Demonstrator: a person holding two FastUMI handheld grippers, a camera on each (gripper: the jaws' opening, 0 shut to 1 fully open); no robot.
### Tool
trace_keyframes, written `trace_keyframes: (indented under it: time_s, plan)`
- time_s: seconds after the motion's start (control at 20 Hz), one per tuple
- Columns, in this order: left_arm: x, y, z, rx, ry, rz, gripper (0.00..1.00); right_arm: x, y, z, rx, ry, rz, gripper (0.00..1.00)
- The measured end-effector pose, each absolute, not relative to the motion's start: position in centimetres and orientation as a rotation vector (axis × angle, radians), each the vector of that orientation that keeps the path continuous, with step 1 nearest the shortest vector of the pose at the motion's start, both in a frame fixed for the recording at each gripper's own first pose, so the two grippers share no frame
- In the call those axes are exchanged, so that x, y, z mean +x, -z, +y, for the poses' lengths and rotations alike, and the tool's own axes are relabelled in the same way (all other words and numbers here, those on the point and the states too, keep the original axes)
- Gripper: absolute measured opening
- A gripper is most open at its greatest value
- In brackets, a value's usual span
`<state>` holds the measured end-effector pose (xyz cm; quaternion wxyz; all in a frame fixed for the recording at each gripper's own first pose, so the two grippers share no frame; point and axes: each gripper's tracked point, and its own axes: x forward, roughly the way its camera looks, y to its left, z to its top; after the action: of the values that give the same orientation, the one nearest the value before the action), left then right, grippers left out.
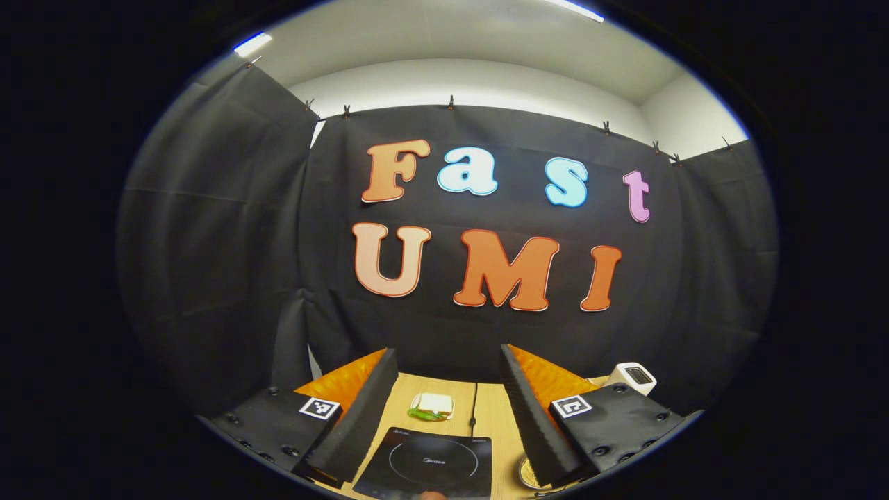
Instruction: First push the handle of the pot to place it horizontally, then grasp the pot with both hands and set it on the induction cooktop.
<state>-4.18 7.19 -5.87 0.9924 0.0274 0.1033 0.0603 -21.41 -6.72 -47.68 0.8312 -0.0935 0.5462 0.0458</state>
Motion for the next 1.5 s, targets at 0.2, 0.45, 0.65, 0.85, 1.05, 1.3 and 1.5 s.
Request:
trace_keyframes:
  time_s: [0.2, 0.45, 0.65, 0.85, 1.05, 1.3, 1.5]
  plan:
    - [-5.0, 6.3, 9.6, 0.073, -0.177, 0.221, 0.94, -22.3, 49.7, -5.4, -0.244, -0.15, 1.214, 0.0]
    - [-6.1, 6.2, 12.5, 0.075, -0.238, 0.219, 0.94, -22.9, 51.2, -3.0, -0.291, -0.223, 1.251, 0.0]
    - [-6.5, 6.4, 14.7, 0.084, -0.277, 0.223, 0.94, -22.7, 51.9, -1.4, -0.326, -0.263, 1.267, 0.0]
    - [-6.7, 6.1, 16.5, 0.091, -0.31, 0.216, 0.95, -23.0, 52.6, -0.2, -0.349, -0.29, 1.284, 0.0]
    - [-7.1, 5.7, 17.8, 0.076, -0.326, 0.2, 0.95, -22.8, 52.8, 1.1, -0.373, -0.328, 1.284, 0.0]
    - [-7.4, 5.7, 19.5, 0.074, -0.36, 0.203, 0.95, -22.2, 53.1, 1.9, -0.394, -0.354, 1.281, 0.0]
    - [-7.3, 5.7, 18.8, 0.082, -0.35, 0.203, 0.94, -22.1, 53.2, 1.8, -0.376, -0.345, 1.284, 0.0]
